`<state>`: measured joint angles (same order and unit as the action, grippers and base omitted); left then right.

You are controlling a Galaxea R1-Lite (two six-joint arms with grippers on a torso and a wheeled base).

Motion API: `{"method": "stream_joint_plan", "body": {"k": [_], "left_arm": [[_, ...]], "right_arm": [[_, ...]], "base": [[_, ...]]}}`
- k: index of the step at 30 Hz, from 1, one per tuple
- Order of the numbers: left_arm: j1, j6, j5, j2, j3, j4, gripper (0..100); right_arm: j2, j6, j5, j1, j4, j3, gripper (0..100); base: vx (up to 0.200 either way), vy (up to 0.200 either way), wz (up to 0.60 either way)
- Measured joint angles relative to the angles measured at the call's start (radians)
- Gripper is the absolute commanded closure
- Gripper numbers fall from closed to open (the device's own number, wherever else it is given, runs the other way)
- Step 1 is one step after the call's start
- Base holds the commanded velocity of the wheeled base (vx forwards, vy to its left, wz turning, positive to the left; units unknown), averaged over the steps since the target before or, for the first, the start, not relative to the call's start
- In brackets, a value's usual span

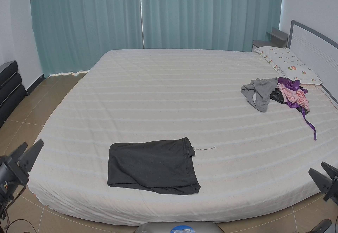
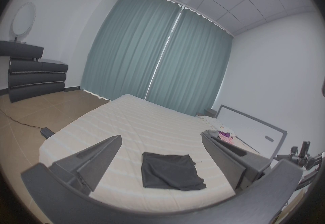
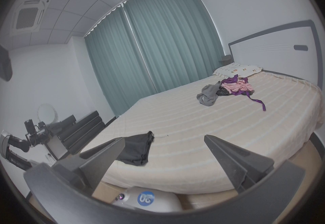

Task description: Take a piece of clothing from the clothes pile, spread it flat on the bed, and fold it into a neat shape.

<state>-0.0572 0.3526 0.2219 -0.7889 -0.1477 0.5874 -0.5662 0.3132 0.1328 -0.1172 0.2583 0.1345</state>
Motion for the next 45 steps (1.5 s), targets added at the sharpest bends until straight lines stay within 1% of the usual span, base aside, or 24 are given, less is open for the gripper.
{"method": "stream_joint_plan", "body": {"k": [5, 7, 12, 16, 19, 22, 25, 28, 30, 32, 34, 37, 39, 40, 42, 45], "left_arm": [[0.007, -0.051, 0.024, 0.242, -0.045, -0.331, 0], [0.009, -0.068, 0.035, 0.327, -0.066, -0.428, 0], [0.02, -0.137, 0.061, 0.549, -0.118, -0.618, 0], [0.037, -0.191, 0.059, 0.67, -0.134, -0.661, 0], [0.046, -0.239, 0.011, 0.723, -0.122, -0.663, 0], [0.051, -0.277, -0.017, 0.749, -0.1, -0.658, 0], [0.054, -0.311, -0.025, 0.764, -0.083, -0.651, 0], [0.054, -0.327, -0.029, 0.773, -0.068, -0.649, 0], [0.054, -0.33, -0.03, 0.776, -0.06, -0.648, 0], [0.054, -0.332, -0.031, 0.777, -0.055, -0.648, 0], [0.054, -0.333, -0.032, 0.779, -0.051, -0.648, 0], [0.055, -0.334, -0.033, 0.78, -0.044, -0.647, 0], [0.055, -0.335, -0.039, 0.78, -0.033, -0.644, 0], [0.055, -0.335, -0.05, 0.78, -0.022, -0.636, 0], [0.055, -0.335, -0.081, 0.78, 0.004, -0.607, 0], [0.054, -0.335, -0.118, 0.78, 0.055, -0.528, 0]], "right_arm": [[0.18, -0.052, -0.006, 0.001, -0.274, 0.076, 0], [0.232, -0.068, -0.018, 0.002, -0.349, 0.103, 0], [0.352, -0.118, -0.098, 0.004, -0.503, 0.169, 0], [0.412, -0.162, -0.153, 0.006, -0.54, 0.195, 0], [0.44, -0.192, -0.206, 0.007, -0.55, 0.197, 0], [0.455, -0.203, -0.259, 0.007, -0.556, 0.197, 0], [0.463, -0.223, -0.314, 0.007, -0.576, 0.205, 0], [0.466, -0.262, -0.354, 0.011, -0.642, 0.233, 0], [0.466, -0.271, -0.364, 0.021, -0.694, 0.257, 0], [0.469, -0.277, -0.365, 0.044, -0.756, 0.279, 0], [0.481, -0.281, -0.352, 0.068, -0.807, 0.291, 0], [0.507, -0.287, -0.291, 0.093, -0.842, 0.298, 0], [0.523, -0.287, -0.227, 0.103, -0.847, 0.298, 0], [0.529, -0.286, -0.206, 0.106, -0.846, 0.297, 0], [0.538, -0.284, -0.189, 0.111, -0.829, 0.291, 0], [0.546, -0.284, -0.184, 0.114, -0.757, 0.268, 0]], "base": [[0.0, 0.0, 0.0], [0.0, 0.0, 0.0], [0.0, 0.0, 0.0], [0.0, 0.0, 0.0], [0.0, 0.0, 0.0], [0.0, 0.0, 0.0], [0.0, 0.0, 0.0], [0.0, 0.0, 0.0], [0.0, 0.0, 0.0], [0.0, 0.0, 0.0], [0.0, 0.0, 0.0], [0.0, 0.0, 0.0], [0.0, 0.0, 0.0], [0.0, 0.0, 0.0], [0.0, 0.0, 0.0], [0.0, 0.0, 0.0]]}}
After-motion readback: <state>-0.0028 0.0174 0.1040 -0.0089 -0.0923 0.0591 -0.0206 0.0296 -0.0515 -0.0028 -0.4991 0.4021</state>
